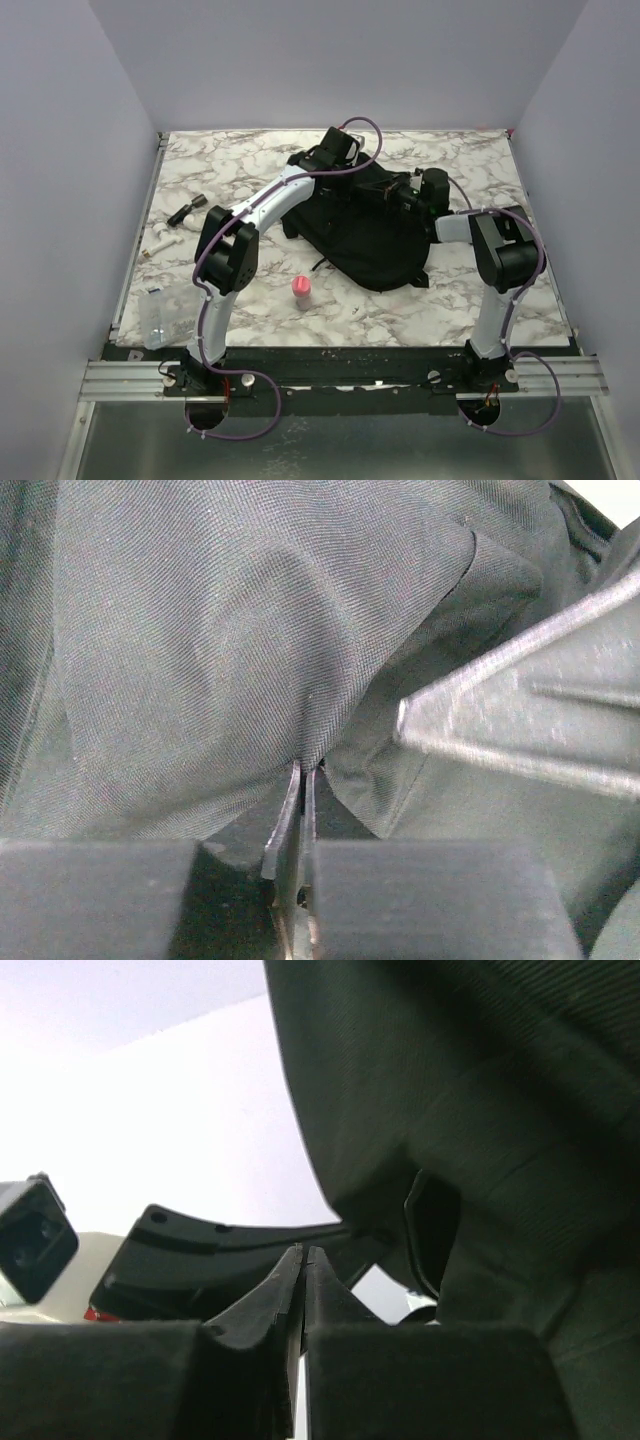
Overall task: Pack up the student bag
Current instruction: Unzip the student bag at the center of the board, then pick up the personal item from the center of the board.
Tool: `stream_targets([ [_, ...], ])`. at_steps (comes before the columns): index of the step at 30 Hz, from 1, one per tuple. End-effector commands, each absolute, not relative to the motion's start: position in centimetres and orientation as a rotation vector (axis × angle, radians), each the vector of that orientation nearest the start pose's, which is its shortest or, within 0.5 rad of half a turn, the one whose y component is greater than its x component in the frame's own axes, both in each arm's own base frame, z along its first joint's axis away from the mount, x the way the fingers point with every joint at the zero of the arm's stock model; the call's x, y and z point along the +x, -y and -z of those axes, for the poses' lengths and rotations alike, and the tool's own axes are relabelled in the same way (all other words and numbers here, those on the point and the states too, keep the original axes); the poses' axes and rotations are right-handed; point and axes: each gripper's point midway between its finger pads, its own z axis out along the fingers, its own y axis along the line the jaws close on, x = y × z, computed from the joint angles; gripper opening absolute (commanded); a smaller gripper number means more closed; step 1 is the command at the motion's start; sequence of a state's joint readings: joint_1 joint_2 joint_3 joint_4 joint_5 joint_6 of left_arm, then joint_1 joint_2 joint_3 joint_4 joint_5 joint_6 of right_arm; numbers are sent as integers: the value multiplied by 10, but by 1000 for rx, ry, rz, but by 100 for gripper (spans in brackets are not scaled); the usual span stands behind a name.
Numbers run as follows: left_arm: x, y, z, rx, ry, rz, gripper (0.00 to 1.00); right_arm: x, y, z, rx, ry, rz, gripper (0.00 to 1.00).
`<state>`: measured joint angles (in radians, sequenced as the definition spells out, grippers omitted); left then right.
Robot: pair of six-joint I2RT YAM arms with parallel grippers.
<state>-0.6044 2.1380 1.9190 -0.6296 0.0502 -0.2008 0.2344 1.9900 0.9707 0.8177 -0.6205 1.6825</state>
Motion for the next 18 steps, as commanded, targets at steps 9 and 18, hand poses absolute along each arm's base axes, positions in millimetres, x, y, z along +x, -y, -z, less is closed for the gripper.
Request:
stream_targets([
  [9, 421, 326, -145, 471, -2460, 712, 0, 356, -214, -117, 24, -2379, -804, 66],
  [18, 395, 337, -138, 393, -2577, 994, 0, 262, -263, -145, -466, -2222, -712, 75],
])
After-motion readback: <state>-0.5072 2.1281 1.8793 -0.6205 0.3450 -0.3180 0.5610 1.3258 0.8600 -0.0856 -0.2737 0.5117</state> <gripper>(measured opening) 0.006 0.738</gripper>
